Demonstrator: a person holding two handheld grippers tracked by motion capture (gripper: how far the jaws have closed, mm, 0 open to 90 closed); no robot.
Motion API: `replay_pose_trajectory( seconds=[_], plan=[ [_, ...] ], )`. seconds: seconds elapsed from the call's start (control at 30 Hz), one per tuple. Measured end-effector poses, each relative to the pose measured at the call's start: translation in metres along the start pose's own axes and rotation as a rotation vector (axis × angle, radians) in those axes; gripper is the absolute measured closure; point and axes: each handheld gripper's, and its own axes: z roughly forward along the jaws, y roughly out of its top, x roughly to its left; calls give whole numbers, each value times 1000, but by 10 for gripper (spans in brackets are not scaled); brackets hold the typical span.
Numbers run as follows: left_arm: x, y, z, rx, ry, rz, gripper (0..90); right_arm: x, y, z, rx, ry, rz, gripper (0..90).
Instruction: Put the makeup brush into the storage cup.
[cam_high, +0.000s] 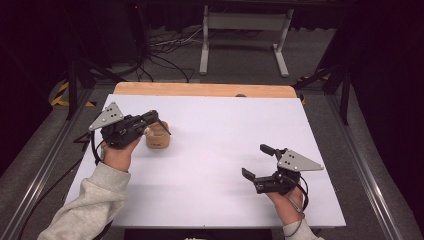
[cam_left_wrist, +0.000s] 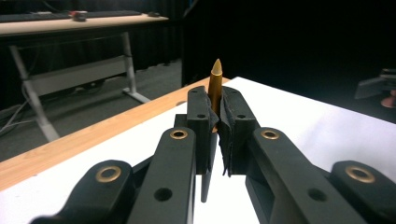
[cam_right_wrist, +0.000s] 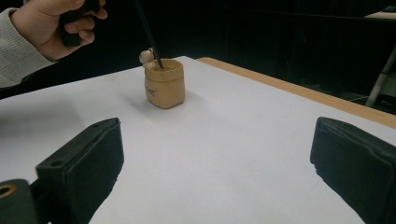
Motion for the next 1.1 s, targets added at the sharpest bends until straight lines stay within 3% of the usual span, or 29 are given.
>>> replay_pose_trajectory(
  seconds=[0.63,0.83,1.1],
  plan=[
    [4,0,-2,-4,187,-9,833,2,-1,2,1,15,10,32],
    [7,-3,1,4,200,-20,833,2,-1,2,-2,18,12,33],
    [16,-14,8,-10,184,-46,831,2,-1,2,-5,27,13,35]
  ],
)
